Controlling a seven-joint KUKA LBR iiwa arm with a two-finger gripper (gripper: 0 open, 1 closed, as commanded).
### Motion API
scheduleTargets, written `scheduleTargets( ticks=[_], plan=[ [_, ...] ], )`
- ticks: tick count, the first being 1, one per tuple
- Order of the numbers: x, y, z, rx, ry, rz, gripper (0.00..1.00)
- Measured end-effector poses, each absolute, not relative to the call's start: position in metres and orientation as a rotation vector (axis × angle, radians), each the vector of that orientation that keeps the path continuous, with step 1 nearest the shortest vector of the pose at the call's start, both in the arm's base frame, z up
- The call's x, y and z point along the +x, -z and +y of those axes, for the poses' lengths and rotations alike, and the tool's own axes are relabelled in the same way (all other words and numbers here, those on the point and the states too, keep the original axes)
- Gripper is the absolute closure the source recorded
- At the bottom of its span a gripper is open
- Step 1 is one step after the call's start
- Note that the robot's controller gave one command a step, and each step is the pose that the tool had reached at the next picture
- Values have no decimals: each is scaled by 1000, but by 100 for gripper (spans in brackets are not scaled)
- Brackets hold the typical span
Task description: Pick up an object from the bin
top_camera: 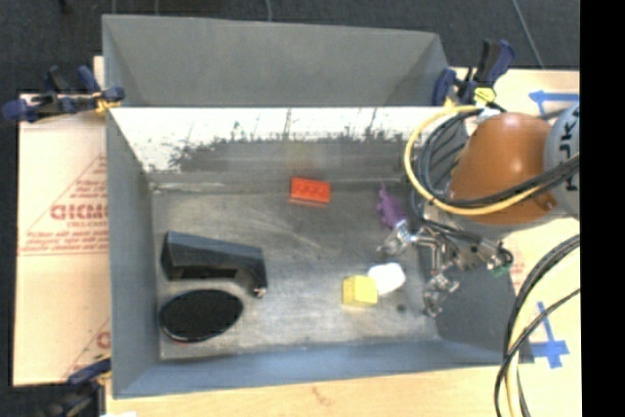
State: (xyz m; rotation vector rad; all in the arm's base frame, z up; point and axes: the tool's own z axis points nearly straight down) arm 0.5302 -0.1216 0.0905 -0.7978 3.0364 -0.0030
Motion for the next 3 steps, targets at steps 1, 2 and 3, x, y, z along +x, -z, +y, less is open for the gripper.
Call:
scheduleTargets(
  ticks=[1, 2, 3],
  plan=[
    [516, -82, -106, -942, 4, 2991, 0],
    [515, -74, -99, -1444, 12, 2774, 100],
    [515, -74, -99, -1445, 12, 2774, 100]
  ],
)
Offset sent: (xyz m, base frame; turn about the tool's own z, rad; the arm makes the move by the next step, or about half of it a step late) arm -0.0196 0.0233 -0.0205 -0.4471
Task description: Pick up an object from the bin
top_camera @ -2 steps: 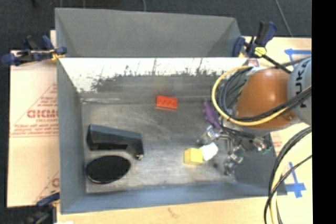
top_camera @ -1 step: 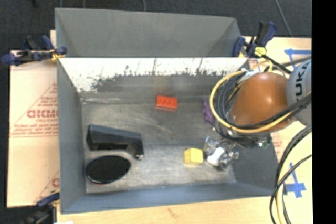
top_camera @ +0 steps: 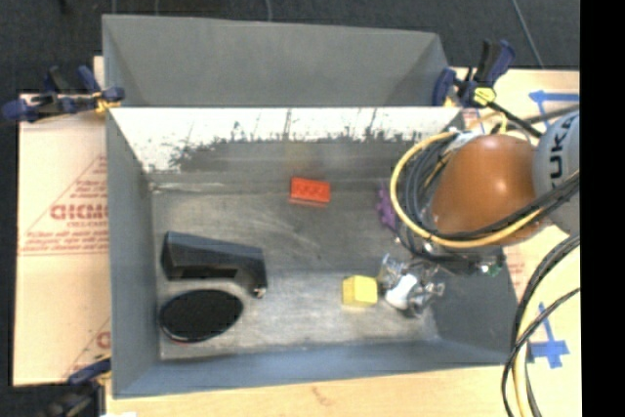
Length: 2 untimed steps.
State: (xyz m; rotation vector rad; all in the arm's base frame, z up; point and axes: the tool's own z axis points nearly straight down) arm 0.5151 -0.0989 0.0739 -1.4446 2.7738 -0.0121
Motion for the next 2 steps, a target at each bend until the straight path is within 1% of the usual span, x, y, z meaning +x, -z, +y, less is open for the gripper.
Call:
scheduleTargets(
  ticks=[1, 2],
  plan=[
    [512, -189, -89, -1416, 0, 2801, 100],
    [512, -189, -89, -1415, -1, 2801, 100]
  ],
)
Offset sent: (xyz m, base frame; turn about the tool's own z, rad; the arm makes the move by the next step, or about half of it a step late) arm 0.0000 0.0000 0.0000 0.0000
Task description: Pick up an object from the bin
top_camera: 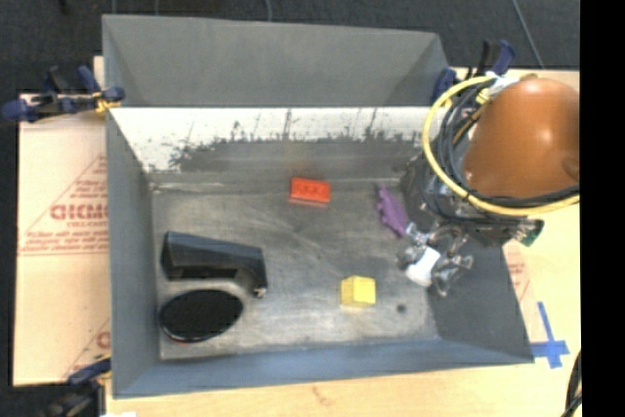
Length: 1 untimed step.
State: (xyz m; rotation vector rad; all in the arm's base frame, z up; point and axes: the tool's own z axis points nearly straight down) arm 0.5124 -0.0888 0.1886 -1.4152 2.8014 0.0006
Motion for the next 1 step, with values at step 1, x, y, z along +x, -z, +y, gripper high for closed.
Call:
scheduleTargets(
  ticks=[1],
  plan=[
    [522, -244, -86, -1379, 0, 2819, 100]
  ],
)
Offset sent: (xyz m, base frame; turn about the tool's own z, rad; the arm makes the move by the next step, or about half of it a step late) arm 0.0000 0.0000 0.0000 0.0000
